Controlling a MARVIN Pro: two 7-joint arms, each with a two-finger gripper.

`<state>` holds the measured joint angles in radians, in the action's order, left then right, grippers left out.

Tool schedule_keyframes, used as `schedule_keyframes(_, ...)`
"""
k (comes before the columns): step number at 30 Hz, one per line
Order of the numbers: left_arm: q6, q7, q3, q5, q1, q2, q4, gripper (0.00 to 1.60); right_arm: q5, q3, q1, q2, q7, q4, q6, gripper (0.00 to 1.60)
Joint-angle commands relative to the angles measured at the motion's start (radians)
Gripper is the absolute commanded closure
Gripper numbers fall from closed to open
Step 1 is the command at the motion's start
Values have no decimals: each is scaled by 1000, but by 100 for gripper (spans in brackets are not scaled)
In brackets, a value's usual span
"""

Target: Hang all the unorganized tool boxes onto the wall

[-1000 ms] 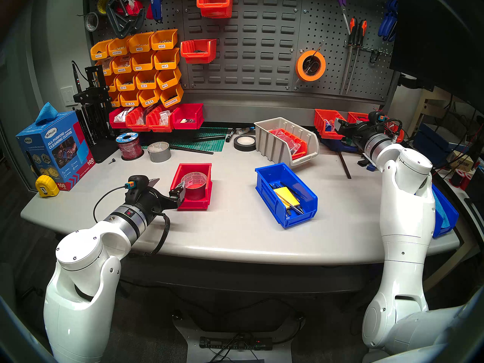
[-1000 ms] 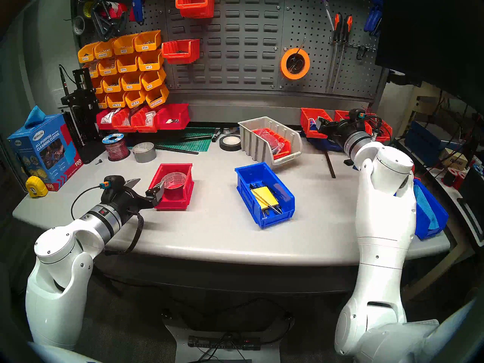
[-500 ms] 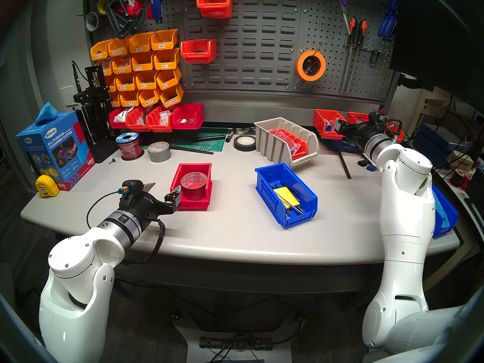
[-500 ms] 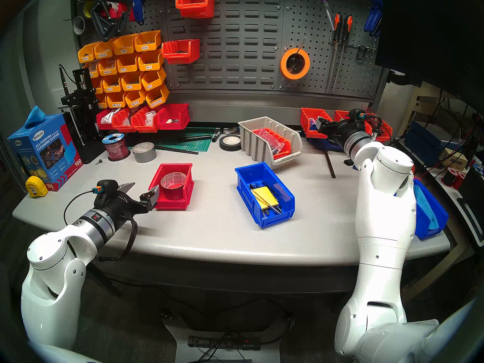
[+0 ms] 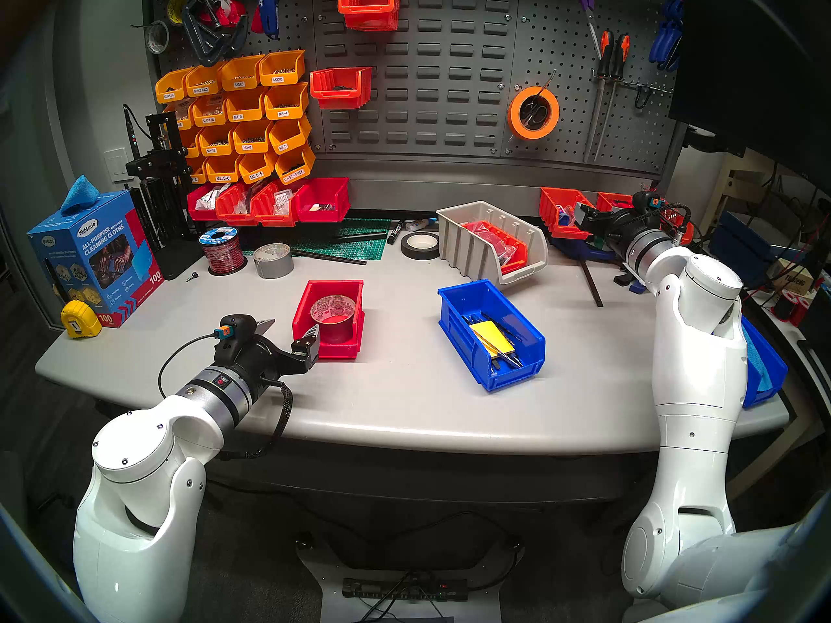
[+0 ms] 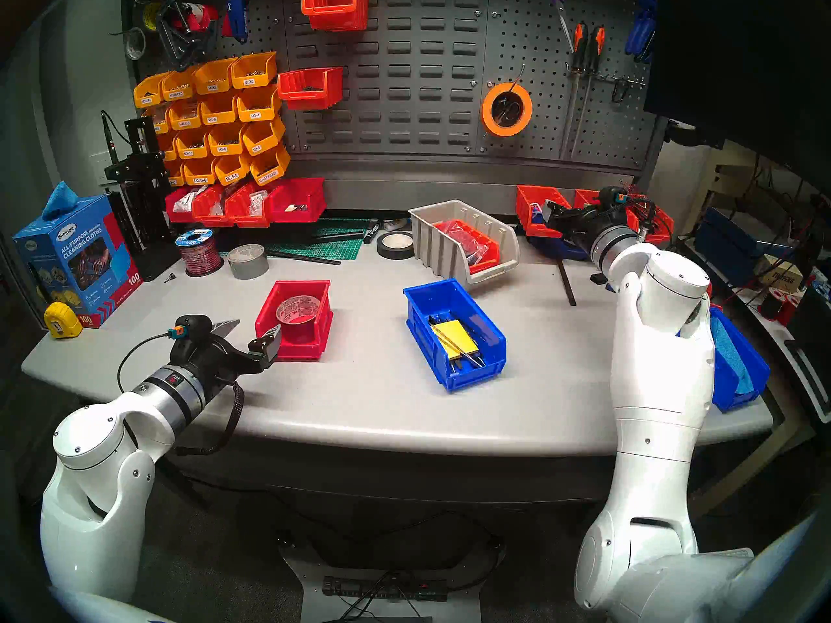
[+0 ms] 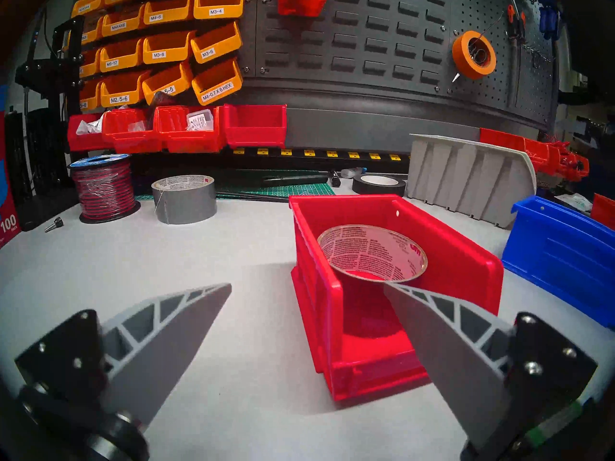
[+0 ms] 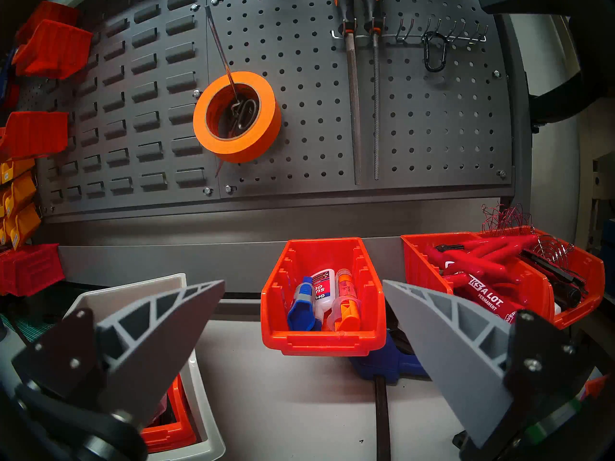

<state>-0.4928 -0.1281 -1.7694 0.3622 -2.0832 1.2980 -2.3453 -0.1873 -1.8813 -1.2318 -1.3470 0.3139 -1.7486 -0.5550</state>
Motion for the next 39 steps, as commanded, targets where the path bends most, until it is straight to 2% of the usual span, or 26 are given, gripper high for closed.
schedule_keyframes(1, 78, -3, 12, -19, 30, 1, 33, 160, 0, 0, 6, 1, 0, -16, 1, 0)
schedule_keyframes(7, 91, -4, 21, -23, 48, -2, 36, 160, 0, 0, 6, 1, 0, -16, 1, 0)
schedule_keyframes(14, 91, -11, -3, -20, 74, -7, 38, 160, -1, 0, 6, 1, 0, -15, 1, 0)
schedule_keyframes(27, 40, -46, -11, 15, 162, -40, 17, 160, -1, 0, 6, 1, 0, -15, 1, 0)
schedule_keyframes(39, -16, -58, 39, 13, 278, -76, 65, 160, -1, 0, 6, 1, 0, -15, 1, 0)
